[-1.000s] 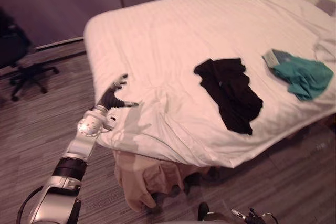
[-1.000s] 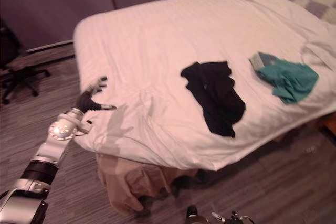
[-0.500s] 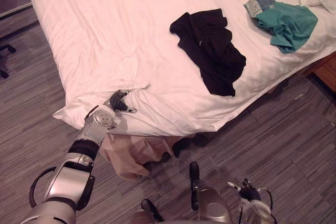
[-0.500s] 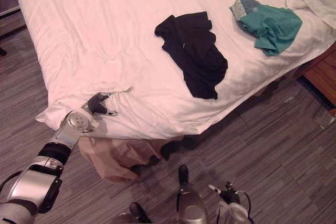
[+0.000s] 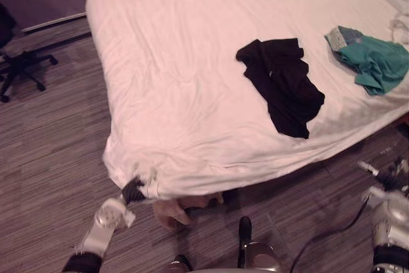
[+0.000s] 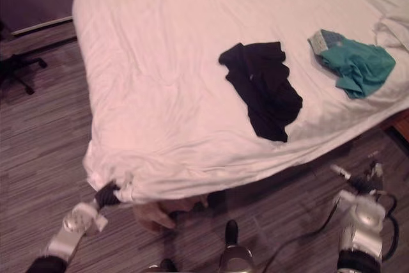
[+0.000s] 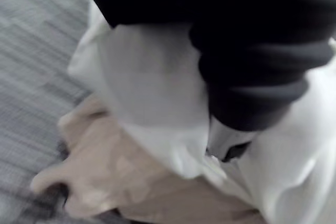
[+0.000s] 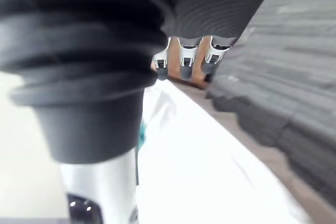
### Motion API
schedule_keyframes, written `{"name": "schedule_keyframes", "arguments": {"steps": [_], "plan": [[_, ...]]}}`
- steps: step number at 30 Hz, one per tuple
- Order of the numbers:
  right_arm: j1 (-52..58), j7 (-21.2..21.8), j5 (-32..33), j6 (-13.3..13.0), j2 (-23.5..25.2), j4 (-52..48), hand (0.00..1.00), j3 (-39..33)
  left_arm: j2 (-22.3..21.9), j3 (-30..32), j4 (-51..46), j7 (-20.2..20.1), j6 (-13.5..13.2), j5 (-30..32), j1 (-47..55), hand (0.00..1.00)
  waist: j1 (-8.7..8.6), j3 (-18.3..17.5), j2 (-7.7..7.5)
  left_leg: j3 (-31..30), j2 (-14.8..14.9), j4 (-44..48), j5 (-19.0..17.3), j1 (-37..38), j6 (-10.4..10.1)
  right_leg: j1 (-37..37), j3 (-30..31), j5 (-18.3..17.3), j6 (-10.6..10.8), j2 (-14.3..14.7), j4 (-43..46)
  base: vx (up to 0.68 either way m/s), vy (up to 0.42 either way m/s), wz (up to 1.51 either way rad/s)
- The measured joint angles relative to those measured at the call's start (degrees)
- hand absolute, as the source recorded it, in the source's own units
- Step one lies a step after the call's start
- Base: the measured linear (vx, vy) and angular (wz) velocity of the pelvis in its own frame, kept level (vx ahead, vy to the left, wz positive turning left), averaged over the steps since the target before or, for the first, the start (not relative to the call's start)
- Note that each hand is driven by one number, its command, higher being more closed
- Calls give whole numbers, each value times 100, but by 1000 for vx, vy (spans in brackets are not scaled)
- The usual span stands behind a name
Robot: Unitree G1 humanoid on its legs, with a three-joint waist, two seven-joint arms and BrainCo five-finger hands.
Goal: Tidy the bed and pick cloth on bed and put in laundry
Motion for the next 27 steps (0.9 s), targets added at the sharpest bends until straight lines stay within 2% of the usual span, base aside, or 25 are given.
{"name": "schedule_keyframes", "arguments": {"steps": [4, 6, 7, 8, 9, 11, 13, 15, 17, 18, 20, 24, 27], "plan": [[-383, 691, -450, -11, -6, -319, 100, 907, -117, 906, 856, 525, 385, -115, 406, 0, 134, -125, -82, -272, -28, 19, 8, -147, 35, 9, -196, -67, 57, -63, -17, -64, -16, 29], [-764, 1197, -580, -29, 1, -318, 100, 1548, -261, 1247, 1168, 708, 803, -90, 729, 0, 243, -150, -129, -490, -70, 20, 54, -236, 75, 12, -357, -62, 59, -125, -17, -11, 12, 42], [-841, 1289, -579, -43, 13, -318, 100, 1695, -316, 1315, 1202, 724, 902, -63, 798, 0, 269, -155, -134, -546, -81, 22, 65, -269, 83, 13, -378, -53, 68, -140, -17, 2, 26, 47], [-1102, 1562, -554, -74, 116, -316, 100, 2077, -462, 1440, 1292, 725, 1156, -62, 1001, 0, 417, -154, -136, -660, -112, 19, 111, -337, 117, 7, -480, -20, 54, -178, -16, -3, 29, 43], [-1291, 1757, -477, -78, 298, -306, 100, 2248, -558, 1524, 1365, 725, 1260, -65, 1092, 0, 519, -147, -135, -747, -127, 33, 158, -402, 142, 5, -560, 11, 13, -208, -15, 2, 30, 43], [-1579, 1948, -336, -95, 580, -305, 100, 2494, -658, 1534, 1424, 715, 1306, -82, 1152, 0, 605, -88, -127, -865, -155, 46, 192, -498, 166, -11, -667, 28, -10, -246, -8, -9, 21, 35], [-2014, 2200, -207, -148, 939, -311, 100, 2847, -769, 1529, 1410, 655, 1241, -217, 1120, 0, 748, 96, -116, -1011, -209, 48, 277, -664, 204, -87, -785, 58, -9, -310, 23, -62, 25, 39], [-2447, 2501, 117, -153, 1361, -366, 100, 3284, -840, 1481, 1381, 545, 1010, -399, 970, 0, 883, 402, -96, -1150, -275, 77, 381, -1012, 254, -338, -895, 122, -29, -385, 27, -120, 16, 37], [-2659, 2627, 239, -121, 1647, -396, 100, 3618, -851, 1301, 1274, 552, 801, -400, 790, 0, 924, 776, -37, -1239, -309, 247, 380, -1334, 266, -542, -959, 151, -24, -463, 80, -116, 15, 25], [-2784, 2683, 334, -30, 1729, -355, 100, 3850, -864, 1120, 1151, 558, 636, -409, 623, 0, 937, 1069, 56, -1279, -329, 360, 382, -1559, 287, -803, -962, 105, -42, -551, 326, -129, 37, 16], [-2874, 2739, 357, 86, 1813, -110, 100, 4110, -856, 808, 921, 573, 414, -430, 397, 0, 940, 1388, 155, -1325, -376, 494, 419, -1857, 340, -1172, -953, 27, -42, -692, 694, -121, 51, 16], [-2850, 2958, 528, 375, 1811, 1757, 100, 4393, -885, -182, 741, 574, -84, -542, -179, 0, 1039, 1578, 335, -1324, -529, 817, 416, -2566, 449, -2011, -829, -89, -86, -994, 1303, -30, 63, 7], [-2714, 3297, 476, 393, 1757, 2953, 100, 4374, -935, -705, 724, 595, -379, -727, -514, 0, 1020, 1690, 448, -1255, -625, 1057, 331, -2805, 558, -2371, -691, -222, -105, -1190, 1709, 2, 47, -1]]}}
